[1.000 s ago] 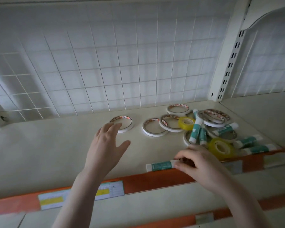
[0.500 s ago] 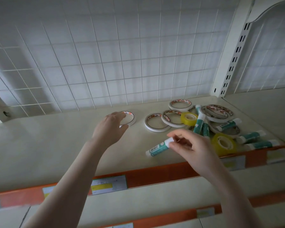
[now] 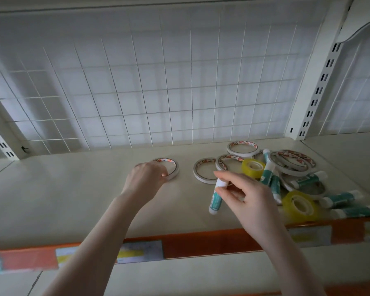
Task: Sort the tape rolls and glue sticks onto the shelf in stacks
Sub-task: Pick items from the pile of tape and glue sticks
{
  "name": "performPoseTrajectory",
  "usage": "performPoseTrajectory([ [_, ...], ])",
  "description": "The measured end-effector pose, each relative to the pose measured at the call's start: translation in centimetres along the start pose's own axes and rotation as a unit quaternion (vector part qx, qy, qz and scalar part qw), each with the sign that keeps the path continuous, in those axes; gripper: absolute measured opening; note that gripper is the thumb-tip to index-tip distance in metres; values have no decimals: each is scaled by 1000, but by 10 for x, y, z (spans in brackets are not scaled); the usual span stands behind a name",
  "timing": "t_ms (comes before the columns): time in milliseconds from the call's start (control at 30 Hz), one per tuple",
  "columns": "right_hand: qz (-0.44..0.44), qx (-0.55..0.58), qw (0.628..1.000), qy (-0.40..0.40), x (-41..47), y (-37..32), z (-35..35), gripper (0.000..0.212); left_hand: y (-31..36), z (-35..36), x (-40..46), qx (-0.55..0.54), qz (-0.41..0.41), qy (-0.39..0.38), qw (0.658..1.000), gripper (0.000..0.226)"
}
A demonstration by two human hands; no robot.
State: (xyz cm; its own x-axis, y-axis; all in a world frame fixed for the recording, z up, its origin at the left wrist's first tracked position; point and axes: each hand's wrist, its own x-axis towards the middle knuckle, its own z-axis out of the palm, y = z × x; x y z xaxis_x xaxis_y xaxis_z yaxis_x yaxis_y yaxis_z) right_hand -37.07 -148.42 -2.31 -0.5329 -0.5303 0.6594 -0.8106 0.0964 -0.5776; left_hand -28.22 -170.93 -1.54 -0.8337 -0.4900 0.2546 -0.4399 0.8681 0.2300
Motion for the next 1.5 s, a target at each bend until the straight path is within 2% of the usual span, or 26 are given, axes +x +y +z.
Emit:
performPoseTrajectory([
  [233,-12,21,999,43,10,-1,19,24,-12,-21,-35,9,-26,66,997,16],
  [433,-16,72,997,35,19,-27,60,20,-52,-56,-81,26,-33,114,993,7],
  [600,-45,84,995,19,28,-73,103,20,-97,-83,-117,42,-55,157,985,9],
  [700,-60,85,994,13,30,-106,139,18,-137,-101,-141,47,-52,177,982,9],
  [833,-77,77,994,12,27,-158,198,23,-206,-127,-177,58,-33,198,978,25],
  [1100,-77,89,993,6,42,-276,328,22,-360,-184,-243,10,-40,234,971,23],
  [1300,-78,113,990,-41,70,-341,405,20,-433,-210,-257,19,-65,243,968,22],
  [1500,-80,129,986,-75,113,-373,470,14,-490,-213,-251,41,-81,242,966,17],
])
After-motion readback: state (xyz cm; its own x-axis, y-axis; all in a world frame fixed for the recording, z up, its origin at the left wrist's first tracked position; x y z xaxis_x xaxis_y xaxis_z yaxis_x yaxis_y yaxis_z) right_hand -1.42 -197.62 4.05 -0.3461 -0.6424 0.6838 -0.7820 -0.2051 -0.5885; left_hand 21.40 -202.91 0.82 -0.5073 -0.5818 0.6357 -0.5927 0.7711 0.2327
